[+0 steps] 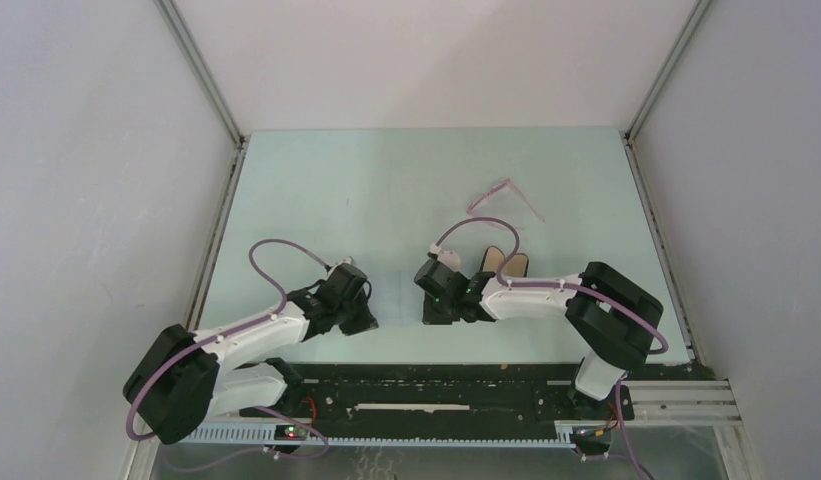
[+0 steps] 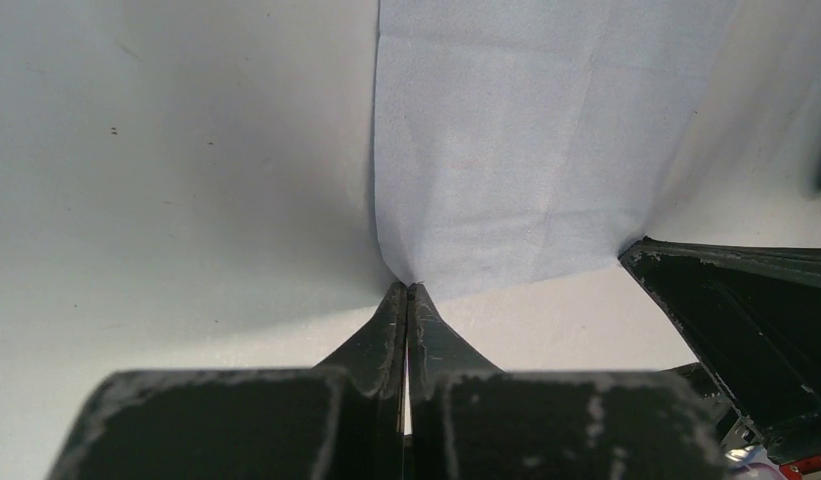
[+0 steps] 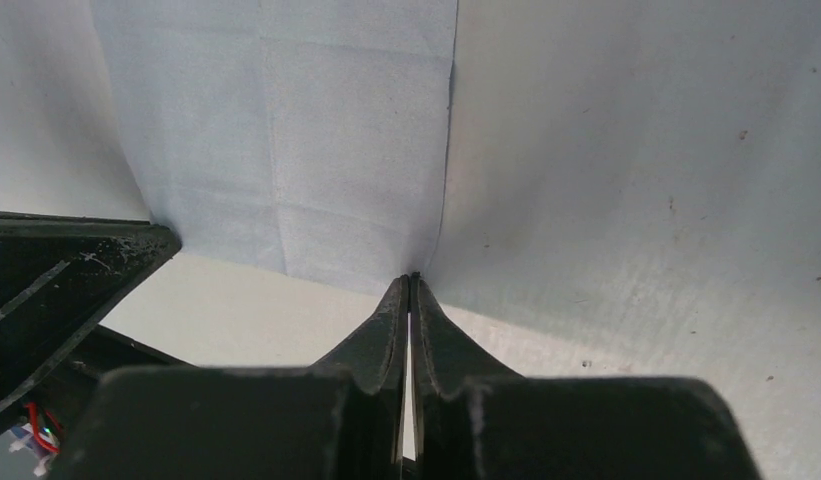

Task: Organize the sunglasses

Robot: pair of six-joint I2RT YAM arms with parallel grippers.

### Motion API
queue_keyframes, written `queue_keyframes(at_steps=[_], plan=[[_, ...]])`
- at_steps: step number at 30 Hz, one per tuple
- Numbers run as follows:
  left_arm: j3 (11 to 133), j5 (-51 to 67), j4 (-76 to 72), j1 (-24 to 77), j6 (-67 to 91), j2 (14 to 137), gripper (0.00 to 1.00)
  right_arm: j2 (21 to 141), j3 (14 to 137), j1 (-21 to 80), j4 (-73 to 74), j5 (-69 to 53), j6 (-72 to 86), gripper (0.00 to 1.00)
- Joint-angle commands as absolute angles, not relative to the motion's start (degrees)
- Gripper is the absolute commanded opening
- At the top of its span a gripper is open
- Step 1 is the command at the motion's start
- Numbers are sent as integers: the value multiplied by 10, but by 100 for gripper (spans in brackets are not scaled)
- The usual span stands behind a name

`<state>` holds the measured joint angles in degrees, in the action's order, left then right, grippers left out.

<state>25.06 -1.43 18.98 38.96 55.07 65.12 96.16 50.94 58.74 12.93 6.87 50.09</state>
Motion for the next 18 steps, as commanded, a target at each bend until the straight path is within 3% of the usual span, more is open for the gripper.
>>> queue_keyframes(at_steps=[1, 18], plan=[[239, -22, 185, 395, 558, 647, 0, 958, 511, 586, 117, 73, 503, 3], [291, -30, 221, 395, 553, 630, 0, 928, 535, 572, 137, 81, 486, 0]])
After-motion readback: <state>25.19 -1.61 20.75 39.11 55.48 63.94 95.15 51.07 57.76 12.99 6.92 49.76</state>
